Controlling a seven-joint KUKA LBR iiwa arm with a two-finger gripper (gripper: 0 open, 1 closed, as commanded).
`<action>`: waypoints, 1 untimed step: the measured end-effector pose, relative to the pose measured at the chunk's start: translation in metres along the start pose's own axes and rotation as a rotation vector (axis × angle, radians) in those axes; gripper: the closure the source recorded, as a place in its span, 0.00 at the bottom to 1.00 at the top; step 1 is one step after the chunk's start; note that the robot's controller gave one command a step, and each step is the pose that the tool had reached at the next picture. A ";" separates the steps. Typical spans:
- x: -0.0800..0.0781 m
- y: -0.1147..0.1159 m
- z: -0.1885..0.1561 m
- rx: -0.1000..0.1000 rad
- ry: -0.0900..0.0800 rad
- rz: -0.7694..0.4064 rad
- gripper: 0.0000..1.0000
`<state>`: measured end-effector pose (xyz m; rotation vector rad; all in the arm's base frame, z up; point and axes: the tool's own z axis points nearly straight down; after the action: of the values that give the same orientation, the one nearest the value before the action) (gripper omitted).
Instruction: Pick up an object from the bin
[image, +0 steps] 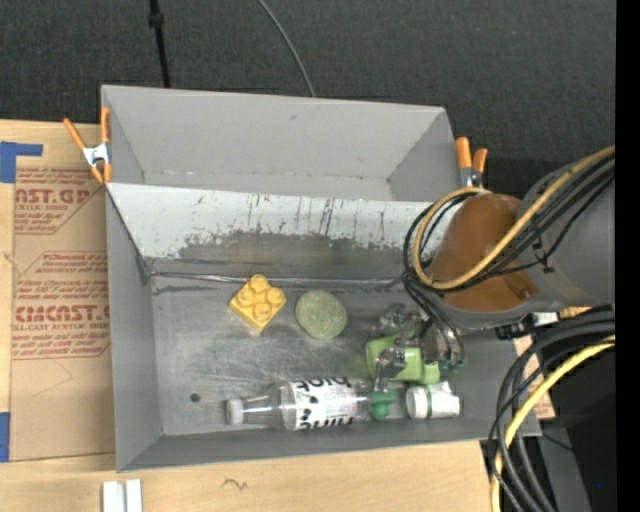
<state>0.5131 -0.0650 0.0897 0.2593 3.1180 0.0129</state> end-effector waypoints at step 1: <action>0.014 -0.007 -0.033 0.007 0.009 -0.024 1.00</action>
Offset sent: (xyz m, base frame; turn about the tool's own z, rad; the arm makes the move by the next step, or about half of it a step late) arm 0.0058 0.0306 0.1159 -0.0237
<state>0.4973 -0.0698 0.1222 0.2232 3.1306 0.0036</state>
